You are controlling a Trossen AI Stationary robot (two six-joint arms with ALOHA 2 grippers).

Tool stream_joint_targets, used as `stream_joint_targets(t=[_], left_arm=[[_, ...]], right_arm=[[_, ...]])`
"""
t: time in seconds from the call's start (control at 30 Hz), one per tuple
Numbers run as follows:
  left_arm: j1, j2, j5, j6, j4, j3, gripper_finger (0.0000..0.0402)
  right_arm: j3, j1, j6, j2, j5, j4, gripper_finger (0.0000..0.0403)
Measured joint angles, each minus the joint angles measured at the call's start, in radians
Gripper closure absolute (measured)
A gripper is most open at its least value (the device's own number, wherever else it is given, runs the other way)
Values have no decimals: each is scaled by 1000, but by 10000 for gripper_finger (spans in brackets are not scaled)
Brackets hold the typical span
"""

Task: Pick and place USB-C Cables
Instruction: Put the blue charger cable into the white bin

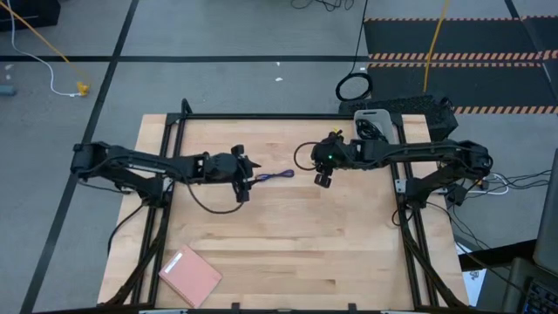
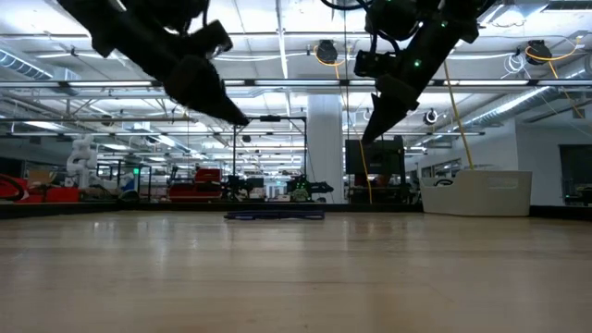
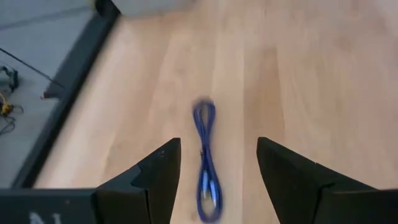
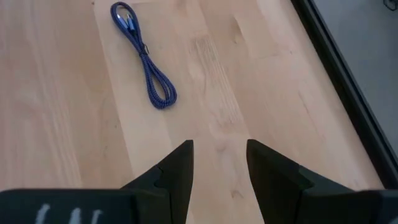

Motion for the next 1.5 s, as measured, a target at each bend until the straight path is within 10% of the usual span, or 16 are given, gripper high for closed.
stream_joint_targets(t=[1.07, 1.5], left_arm=[[129, 364, 108, 275, 41, 5, 189], [134, 350, 126, 274, 6, 3, 291]], right_arm=[[0, 18, 0, 0, -1, 2, 261], [0, 18, 0, 0, -1, -2, 261]])
